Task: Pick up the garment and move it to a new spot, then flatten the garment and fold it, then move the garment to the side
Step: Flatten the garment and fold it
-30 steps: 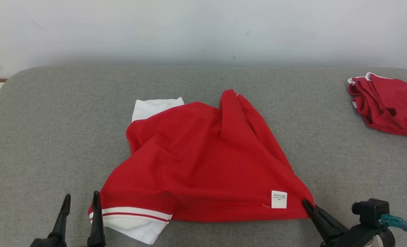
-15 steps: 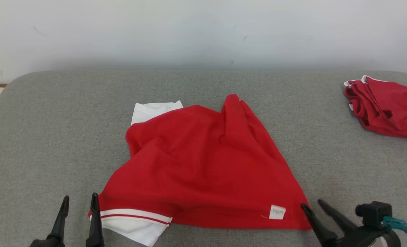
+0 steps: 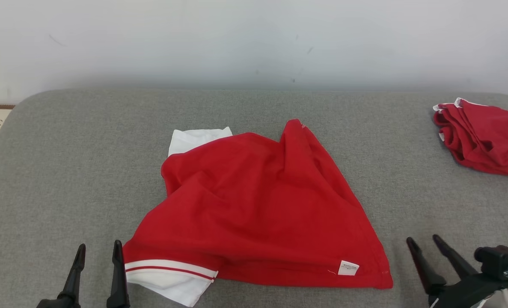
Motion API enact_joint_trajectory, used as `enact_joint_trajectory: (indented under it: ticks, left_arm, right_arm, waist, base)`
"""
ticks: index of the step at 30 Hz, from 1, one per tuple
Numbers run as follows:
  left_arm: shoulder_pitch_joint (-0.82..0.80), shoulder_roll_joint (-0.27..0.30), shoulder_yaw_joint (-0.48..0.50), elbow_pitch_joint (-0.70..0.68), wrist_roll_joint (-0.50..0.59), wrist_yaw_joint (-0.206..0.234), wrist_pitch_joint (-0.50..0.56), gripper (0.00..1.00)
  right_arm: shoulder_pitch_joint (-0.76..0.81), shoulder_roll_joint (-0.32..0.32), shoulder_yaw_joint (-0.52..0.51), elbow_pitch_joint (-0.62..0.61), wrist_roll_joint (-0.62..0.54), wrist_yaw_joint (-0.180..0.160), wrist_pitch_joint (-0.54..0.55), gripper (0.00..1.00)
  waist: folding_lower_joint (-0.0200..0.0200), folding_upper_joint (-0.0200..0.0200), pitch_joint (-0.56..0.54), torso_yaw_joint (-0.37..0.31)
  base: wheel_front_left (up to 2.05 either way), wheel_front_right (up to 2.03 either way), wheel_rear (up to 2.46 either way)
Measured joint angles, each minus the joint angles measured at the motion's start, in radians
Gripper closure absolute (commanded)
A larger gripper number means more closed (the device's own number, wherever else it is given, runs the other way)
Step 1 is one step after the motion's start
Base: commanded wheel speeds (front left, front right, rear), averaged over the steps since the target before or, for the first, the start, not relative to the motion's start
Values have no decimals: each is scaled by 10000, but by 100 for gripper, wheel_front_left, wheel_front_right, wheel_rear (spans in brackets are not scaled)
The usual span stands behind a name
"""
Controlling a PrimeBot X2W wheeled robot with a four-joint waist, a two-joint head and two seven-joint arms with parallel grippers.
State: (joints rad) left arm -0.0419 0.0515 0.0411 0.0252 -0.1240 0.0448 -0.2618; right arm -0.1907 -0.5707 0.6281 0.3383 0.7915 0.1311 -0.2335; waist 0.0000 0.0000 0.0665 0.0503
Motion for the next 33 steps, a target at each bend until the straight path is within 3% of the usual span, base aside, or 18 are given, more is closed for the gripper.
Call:
enact_joint_trajectory:
  ticks: [5, 19, 33]
  left_arm:
    - [18, -2, -33, -29, 0, 0, 0, 0]
    - [168, -6, -186, 397, -219, -38, 0, 0]
    - [179, 13, -209, 2895, -600, -698, -2, 0]
  right_arm:
    - [189, 259, -905, 86, -407, 0, -134, 0]
    - [633, 1076, -1707, -802, -1367, 0, -244, 0]
    - [943, 1657, -2127, -1292, -1988, 0, -299, 0]
  waist:
    - [1, 0, 12, 46]
    - [0, 0, 22, -7]
    - [1, 0, 91, -312]
  base:
    - [0, 0, 0]
    - [0, 0, 0]
    - [0, 0, 0]
